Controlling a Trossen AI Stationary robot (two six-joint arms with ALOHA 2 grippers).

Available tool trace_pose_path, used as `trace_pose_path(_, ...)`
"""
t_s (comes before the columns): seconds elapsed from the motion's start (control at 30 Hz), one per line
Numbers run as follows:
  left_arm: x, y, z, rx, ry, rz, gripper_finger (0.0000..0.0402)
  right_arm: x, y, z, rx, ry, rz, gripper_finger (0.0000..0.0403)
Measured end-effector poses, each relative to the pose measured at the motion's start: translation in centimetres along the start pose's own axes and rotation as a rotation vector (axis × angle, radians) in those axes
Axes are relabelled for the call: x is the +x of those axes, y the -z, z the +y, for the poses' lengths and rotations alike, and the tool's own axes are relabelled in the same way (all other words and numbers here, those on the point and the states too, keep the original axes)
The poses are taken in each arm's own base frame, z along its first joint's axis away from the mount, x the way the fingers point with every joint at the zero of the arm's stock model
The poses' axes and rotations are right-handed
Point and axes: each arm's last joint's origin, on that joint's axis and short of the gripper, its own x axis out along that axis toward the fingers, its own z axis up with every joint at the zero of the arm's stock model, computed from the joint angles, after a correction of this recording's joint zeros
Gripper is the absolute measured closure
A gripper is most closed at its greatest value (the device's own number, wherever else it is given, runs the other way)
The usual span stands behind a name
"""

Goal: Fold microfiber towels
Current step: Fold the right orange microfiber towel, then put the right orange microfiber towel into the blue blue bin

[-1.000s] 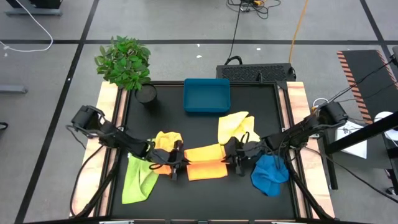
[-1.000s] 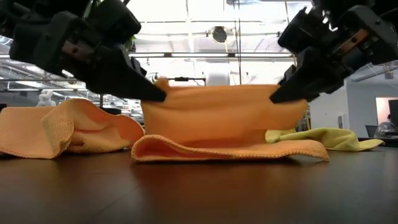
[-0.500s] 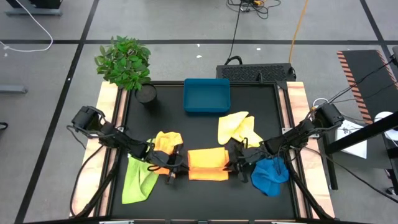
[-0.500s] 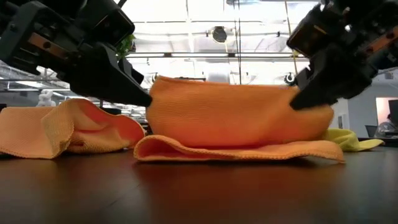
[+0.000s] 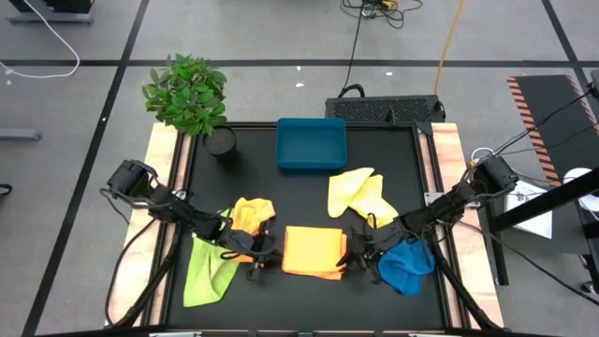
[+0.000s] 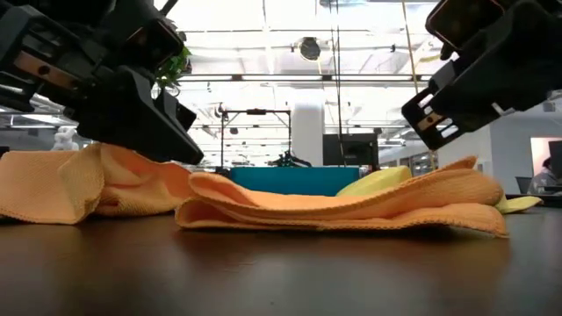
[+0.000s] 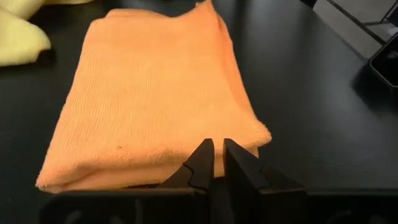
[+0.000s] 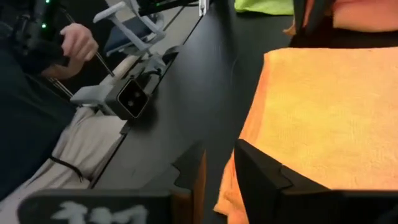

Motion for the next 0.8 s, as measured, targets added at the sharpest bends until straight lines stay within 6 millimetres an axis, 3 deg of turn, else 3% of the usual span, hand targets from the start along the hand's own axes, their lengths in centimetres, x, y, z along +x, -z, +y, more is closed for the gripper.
trace_pose_path(0.17,-0.3,-0.6,0.0,-0.011,0.004,-0.030,0.0366,0.0,-0.1,-0.4,0.006,0.026,0.000,0.0297)
trace_pose_path(0.27,-1.0,-1.5,0.6,-0.109,-0.006,-0.063,0.0353,-0.1,-0.4,-1.4,0.051,0.097,-0.025,0.0285)
trace_pose_path(0.57,-0.8,-1.9,5.0,-0.264,-0.071,-0.060,0.0246,-1.1,-0.8,-6.1,0.238,0.297,0.013,0.0264)
trace_pose_path(0.8,-0.9,-1.4,9.2,-0.388,-0.060,-0.027,0.0167,-1.7,-0.1,-7.8,0.320,0.351,0.107,0.0241)
